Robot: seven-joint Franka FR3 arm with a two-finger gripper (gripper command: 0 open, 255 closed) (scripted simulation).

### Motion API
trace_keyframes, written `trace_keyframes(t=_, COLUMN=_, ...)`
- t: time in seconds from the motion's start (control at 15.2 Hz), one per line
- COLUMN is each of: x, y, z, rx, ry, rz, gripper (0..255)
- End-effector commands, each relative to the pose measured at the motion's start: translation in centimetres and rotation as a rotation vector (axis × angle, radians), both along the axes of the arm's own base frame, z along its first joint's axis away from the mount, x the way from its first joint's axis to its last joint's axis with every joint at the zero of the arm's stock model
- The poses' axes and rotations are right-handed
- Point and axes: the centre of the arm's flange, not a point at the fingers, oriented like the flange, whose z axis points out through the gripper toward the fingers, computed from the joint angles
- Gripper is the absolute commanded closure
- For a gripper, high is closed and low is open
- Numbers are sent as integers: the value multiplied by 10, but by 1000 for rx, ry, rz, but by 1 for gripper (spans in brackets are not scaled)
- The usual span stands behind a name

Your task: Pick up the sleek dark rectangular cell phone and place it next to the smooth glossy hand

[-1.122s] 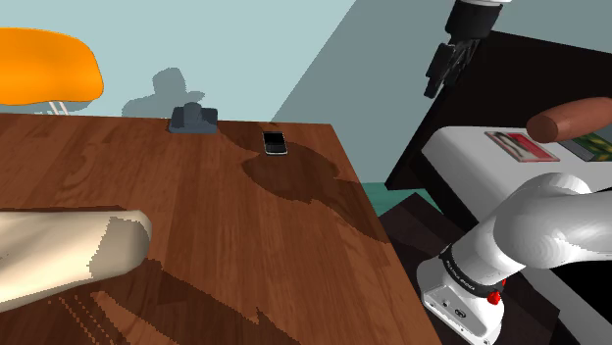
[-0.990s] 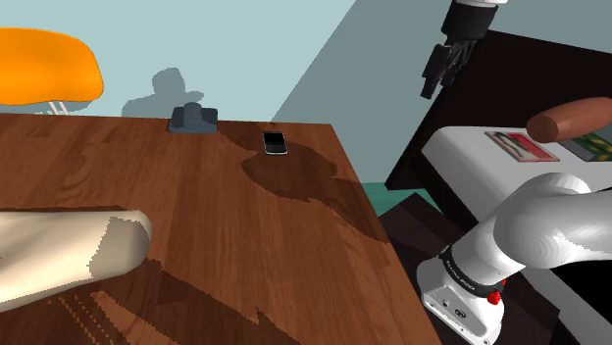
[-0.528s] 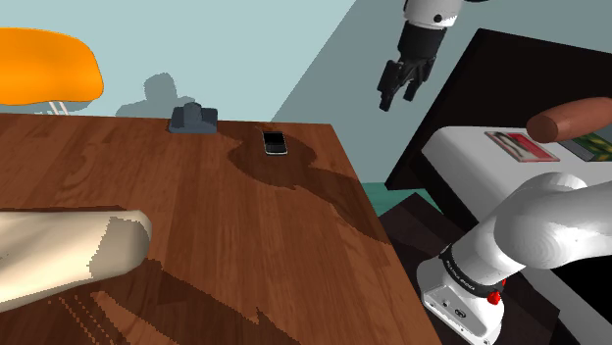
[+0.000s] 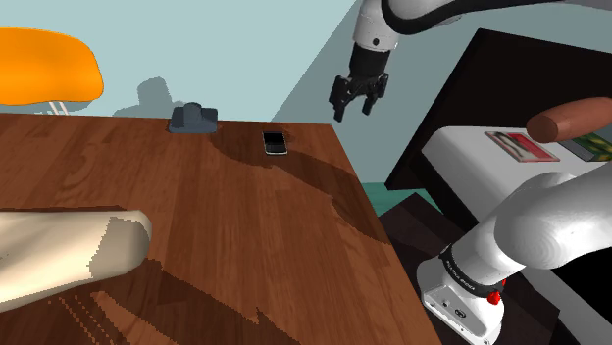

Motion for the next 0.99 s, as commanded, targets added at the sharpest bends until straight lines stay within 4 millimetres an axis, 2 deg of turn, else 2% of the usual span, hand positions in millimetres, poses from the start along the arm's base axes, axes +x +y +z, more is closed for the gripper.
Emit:
trace_keyframes(t=0.0, x=16, y=15, z=-15, rx=11, ry=-6, rz=-27, gripper=0)
trace_keyframes(t=0.92, x=141, y=98, z=-106, rx=79, ry=-39, rz=-200, gripper=0)
